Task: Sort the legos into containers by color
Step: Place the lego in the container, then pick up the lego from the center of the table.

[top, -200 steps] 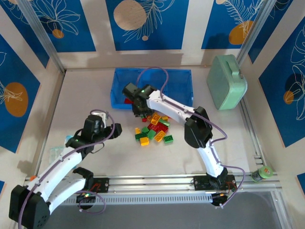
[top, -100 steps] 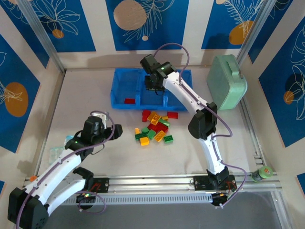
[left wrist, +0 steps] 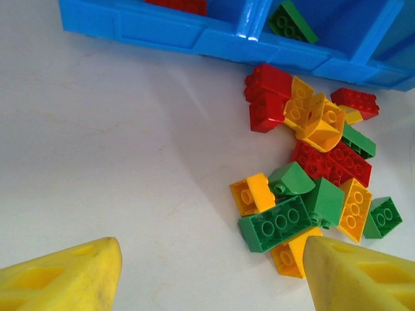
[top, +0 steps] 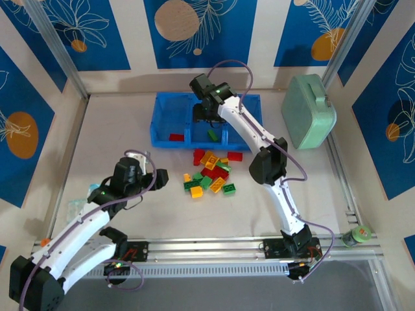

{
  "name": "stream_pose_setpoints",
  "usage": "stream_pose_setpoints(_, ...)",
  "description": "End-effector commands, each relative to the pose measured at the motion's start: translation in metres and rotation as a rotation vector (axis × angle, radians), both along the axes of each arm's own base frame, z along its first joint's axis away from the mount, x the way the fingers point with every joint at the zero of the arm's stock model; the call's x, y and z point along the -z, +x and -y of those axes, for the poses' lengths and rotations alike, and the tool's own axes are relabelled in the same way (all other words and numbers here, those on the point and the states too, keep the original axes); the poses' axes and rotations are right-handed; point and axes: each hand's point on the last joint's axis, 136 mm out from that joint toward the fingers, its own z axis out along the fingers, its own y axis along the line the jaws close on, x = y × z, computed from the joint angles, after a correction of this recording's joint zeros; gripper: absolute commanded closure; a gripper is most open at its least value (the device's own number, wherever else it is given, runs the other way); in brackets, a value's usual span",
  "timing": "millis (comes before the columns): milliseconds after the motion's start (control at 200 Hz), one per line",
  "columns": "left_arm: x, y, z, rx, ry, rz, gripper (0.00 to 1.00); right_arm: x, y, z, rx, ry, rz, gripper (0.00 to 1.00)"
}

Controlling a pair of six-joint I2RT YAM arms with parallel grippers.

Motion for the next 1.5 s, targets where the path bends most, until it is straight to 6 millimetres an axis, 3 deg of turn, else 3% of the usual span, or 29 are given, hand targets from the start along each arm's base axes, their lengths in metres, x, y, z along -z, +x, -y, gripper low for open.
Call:
stream_pose_setpoints(0, -0.008, -0.001, 0.012, 0.055, -0.001, 0.007, 0.26, -0.042, -0.025, 0.002, -0.031, 0.021, 0.059, 0.24)
stream_pose_setpoints(155, -0.002, -0.004, 0.023, 0.102, 0.014, -0.011, 0.26, -0.041, -0.052, 0.013, -0.042, 0.041, 0.060, 0.24)
stream_pose_setpoints(250, 0.007, -0.005, 0.029, 0.127, 0.020, -0.034, 0.26, -0.031, -0.071, 0.024, -0.045, 0.052, 0.037, 0.24)
stream_pose_setpoints(560, 0.021, 0.000, 0.052, 0.180, -0.006, -0.082, 0.27, 0.034, -0.129, 0.055, -0.045, 0.034, -0.112, 0.33)
stream_pose_setpoints(885, 0.038, -0.001, 0.072, 0.223, -0.015, -0.128, 0.29, 0.092, -0.184, 0.062, -0.068, 0.025, -0.235, 0.37)
stream_pose_setpoints(1021, 0.042, -0.003, 0.078, 0.232, -0.014, -0.133, 0.29, 0.103, -0.186, 0.068, -0.031, 0.010, -0.247, 0.38)
stream_pose_setpoints(1186, 0.044, -0.006, 0.079, 0.236, -0.006, -0.132, 0.29, 0.098, -0.179, 0.066, -0.026, 0.040, -0.232, 0.39)
stream_pose_setpoints(1396, 0.041, -0.009, 0.072, 0.214, -0.002, -0.112, 0.29, 0.090, -0.152, 0.093, 0.093, 0.049, -0.199, 0.38)
stream_pose_setpoints(1496, 0.039, -0.011, 0.069, 0.207, -0.001, -0.108, 0.29, 0.088, -0.137, 0.103, 0.147, 0.060, -0.185, 0.29)
